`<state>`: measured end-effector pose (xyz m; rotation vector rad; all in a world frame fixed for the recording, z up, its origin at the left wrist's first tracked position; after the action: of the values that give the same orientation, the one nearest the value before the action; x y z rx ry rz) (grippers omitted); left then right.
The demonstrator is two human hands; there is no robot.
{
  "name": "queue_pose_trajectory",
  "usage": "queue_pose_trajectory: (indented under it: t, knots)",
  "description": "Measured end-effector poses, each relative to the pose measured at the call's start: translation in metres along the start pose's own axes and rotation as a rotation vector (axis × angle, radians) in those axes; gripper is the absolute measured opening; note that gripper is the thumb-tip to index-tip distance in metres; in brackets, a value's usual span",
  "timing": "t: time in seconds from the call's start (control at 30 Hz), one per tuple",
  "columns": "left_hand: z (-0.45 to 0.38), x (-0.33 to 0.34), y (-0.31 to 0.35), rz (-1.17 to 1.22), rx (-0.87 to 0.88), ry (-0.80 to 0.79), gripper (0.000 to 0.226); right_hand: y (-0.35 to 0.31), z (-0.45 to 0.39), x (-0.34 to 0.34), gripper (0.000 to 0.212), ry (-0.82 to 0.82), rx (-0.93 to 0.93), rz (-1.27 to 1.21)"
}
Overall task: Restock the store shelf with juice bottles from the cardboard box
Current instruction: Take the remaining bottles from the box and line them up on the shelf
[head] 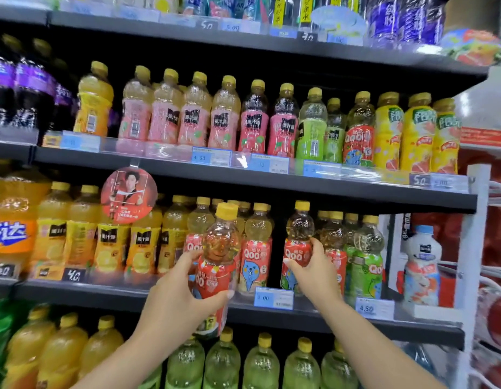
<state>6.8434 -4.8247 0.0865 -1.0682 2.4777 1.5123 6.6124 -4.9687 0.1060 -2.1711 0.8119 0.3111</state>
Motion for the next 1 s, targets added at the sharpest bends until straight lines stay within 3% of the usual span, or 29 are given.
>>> queue_pose_trajectory:
  t: [0.47, 0.7, 0.87, 1.0]
  knots:
    - [-0.012, 0.003, -0.005, -0.046, -0.004, 0.067, 0.092, 0.009, -0.005, 0.009, 0.086, -0.115, 0.012, 0.139]
    - [-0.003, 0.017, 0.016, -0.043, -0.011, 0.047, 0.091, -0.022, 0.033, -0.031, 0.067, -0.101, -0.138, 0.007]
    - [0.009, 0.046, 0.036, 0.056, 0.002, -0.04, 0.08, -0.057, 0.07, -0.051, 0.064, -0.281, -0.165, -0.18]
    - [0.015, 0.07, 0.048, 0.059, 0.066, -0.081, 0.076, -0.063, 0.079, -0.052, 0.039, -0.285, -0.155, -0.295]
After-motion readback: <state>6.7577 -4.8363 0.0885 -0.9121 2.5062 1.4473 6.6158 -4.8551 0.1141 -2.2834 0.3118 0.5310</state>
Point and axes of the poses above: each hand's wrist, its own z-axis away from the middle knuckle, its own x-axis out of the palm, y = z × x, the point moved 1 cm from there along -z, towards the middle knuckle, and after that the axes turned 7 degrees about -x, right-handed, at the moved point
